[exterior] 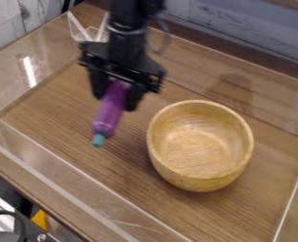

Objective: Remove the purple eggplant from inside the brown bowl and put it on the table

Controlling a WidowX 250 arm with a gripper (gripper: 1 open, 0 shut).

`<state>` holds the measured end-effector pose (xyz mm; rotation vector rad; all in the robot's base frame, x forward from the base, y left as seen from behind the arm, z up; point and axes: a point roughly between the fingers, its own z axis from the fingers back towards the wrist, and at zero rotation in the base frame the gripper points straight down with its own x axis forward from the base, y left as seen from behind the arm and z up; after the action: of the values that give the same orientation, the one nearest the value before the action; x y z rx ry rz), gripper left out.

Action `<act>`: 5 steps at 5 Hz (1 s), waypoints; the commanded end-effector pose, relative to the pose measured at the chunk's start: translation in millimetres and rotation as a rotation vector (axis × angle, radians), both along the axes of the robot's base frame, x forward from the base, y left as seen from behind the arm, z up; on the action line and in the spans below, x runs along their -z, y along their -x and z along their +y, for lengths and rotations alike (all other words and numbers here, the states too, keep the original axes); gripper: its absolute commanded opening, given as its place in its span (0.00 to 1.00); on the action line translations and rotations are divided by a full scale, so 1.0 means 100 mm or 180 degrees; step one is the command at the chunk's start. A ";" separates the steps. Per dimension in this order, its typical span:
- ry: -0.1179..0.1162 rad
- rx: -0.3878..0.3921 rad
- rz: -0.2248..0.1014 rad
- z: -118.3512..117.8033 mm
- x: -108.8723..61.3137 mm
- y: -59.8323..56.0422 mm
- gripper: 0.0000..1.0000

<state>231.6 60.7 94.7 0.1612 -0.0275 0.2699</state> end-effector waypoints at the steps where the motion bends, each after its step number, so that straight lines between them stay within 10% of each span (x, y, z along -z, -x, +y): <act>1: -0.0078 -0.0037 -0.0239 0.15 -0.09 -0.05 0.00; 5: -0.0166 0.0167 -0.0253 0.30 0.07 0.07 0.00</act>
<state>221.3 85.8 79.5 0.1902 -0.0854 0.2128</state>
